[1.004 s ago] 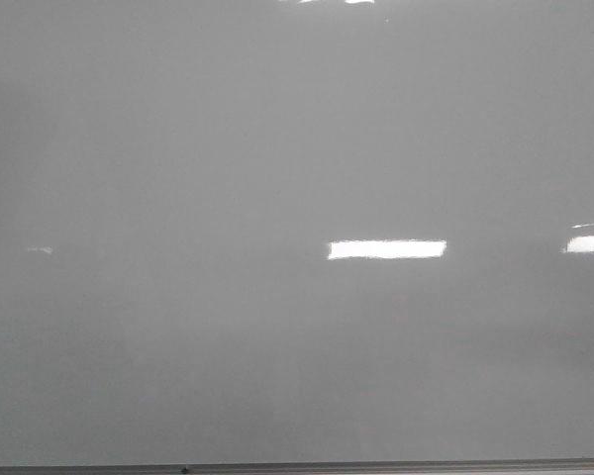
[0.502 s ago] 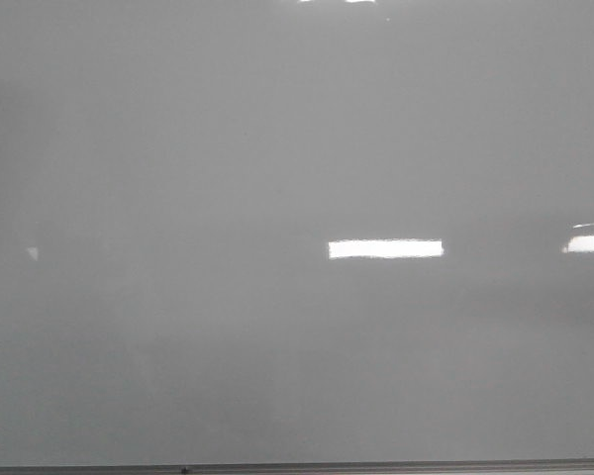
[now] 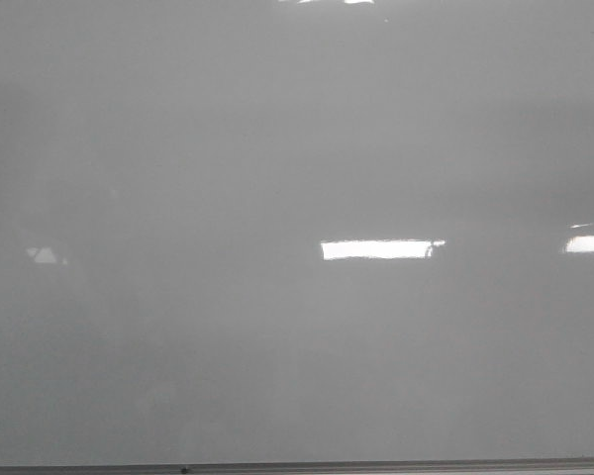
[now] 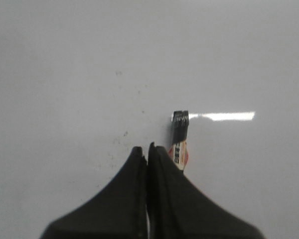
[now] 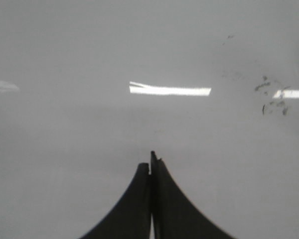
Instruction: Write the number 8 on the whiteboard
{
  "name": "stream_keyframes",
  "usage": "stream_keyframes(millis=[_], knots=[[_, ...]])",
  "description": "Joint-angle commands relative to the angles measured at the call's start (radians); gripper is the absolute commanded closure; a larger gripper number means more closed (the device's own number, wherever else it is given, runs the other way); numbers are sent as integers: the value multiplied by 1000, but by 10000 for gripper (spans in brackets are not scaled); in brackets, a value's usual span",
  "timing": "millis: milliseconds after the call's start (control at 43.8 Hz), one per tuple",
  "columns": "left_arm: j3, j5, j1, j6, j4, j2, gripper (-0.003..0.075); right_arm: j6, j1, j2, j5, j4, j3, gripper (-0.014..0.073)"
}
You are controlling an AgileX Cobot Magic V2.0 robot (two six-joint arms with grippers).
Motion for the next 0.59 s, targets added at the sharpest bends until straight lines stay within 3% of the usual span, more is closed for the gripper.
stream_keyframes(millis=[0,91,160,228,320,388,479,571], knots=[[-44,-67,0,-2,9,86,741,-3,2,53,-57,-10,-36,655],[-44,-69,0,-2,9,108,734,-3,2,60,-57,-10,-36,650],[-44,-69,0,-2,9,113,673,-3,2,59,-57,-10,-36,610],[-44,-69,0,-2,9,113,529,-3,2,59,-57,-10,-36,510],[-44,-69,0,-2,9,113,309,-3,2,59,-57,-10,-36,284],[-44,-71,0,-2,9,113,192,-3,2,59,-57,-10,-36,158],[-44,-74,0,-2,2,113,140,-3,2,59,-57,-10,-36,47],[-44,-72,-2,-2,-8,118,143,-3,2,59,-57,-10,-36,25]])
